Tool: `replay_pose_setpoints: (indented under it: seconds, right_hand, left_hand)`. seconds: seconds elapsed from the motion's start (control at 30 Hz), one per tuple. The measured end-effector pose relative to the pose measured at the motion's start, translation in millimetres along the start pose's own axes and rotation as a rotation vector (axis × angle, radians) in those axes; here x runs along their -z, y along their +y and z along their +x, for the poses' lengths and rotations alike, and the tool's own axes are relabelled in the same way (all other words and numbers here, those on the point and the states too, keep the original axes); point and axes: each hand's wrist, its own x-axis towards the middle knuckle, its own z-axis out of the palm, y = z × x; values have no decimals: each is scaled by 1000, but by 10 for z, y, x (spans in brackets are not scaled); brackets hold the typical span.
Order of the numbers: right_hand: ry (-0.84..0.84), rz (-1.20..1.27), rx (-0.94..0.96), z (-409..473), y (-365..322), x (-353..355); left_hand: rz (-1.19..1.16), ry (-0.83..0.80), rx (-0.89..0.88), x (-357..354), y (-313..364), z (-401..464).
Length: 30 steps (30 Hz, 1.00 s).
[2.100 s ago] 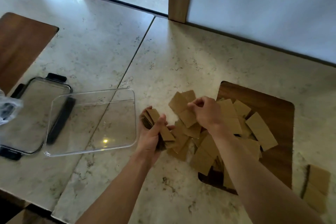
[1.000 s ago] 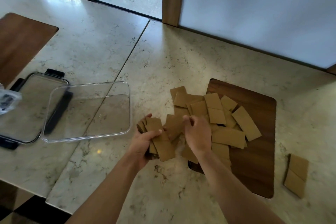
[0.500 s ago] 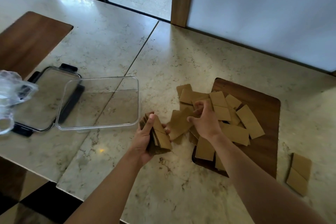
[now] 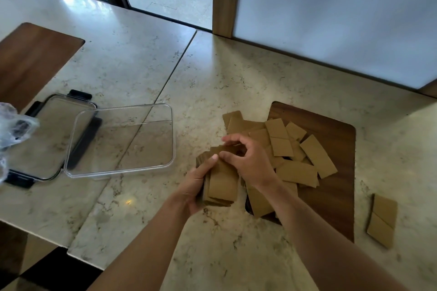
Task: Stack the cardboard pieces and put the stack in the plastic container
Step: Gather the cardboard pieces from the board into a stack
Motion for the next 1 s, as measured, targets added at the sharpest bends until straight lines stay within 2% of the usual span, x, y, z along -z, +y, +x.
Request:
replay_pose_setpoints:
  seconds: [0.17,0.3,0.4,0.5,0.6,0.67,0.73,0.8,0.9,1.0]
  right_hand:
    - [41,-42,3,-48,165,-155]
    - [296,10,-22,-158,203,-404]
    - [366,-48,43,-223,268,-567]
    - [441,-104,71,-201,301,-509]
    - [433,-96,37,-95,329,-247]
    - [539,-226,-110,55,452,59]
    - [618,-541,-363,201,579,407]
    - [558,-663,-542,270,650,633]
    - [446,-604,-547,338,793,757]
    - [470,-380,-485,297,814,927]
  left_hand:
    - [-48,-27,-17,-32,10,42]
    - [-456,-61,-147,-145,-1,148]
    - [-588,-105,-142,-260,-14,187]
    - [-605,-75,-129,-343,-44,273]
    - [-543,-38,-121,-348,-43,360]
    - [-522,-43,-140,-387,-12,384]
    - [-520,-58,-188,-392,3,410]
    - [-511,-50,-187,-388,6,457]
    - [-520,-94,-172,-448,33,467]
    - [-386,-55,-176,-529,60,525]
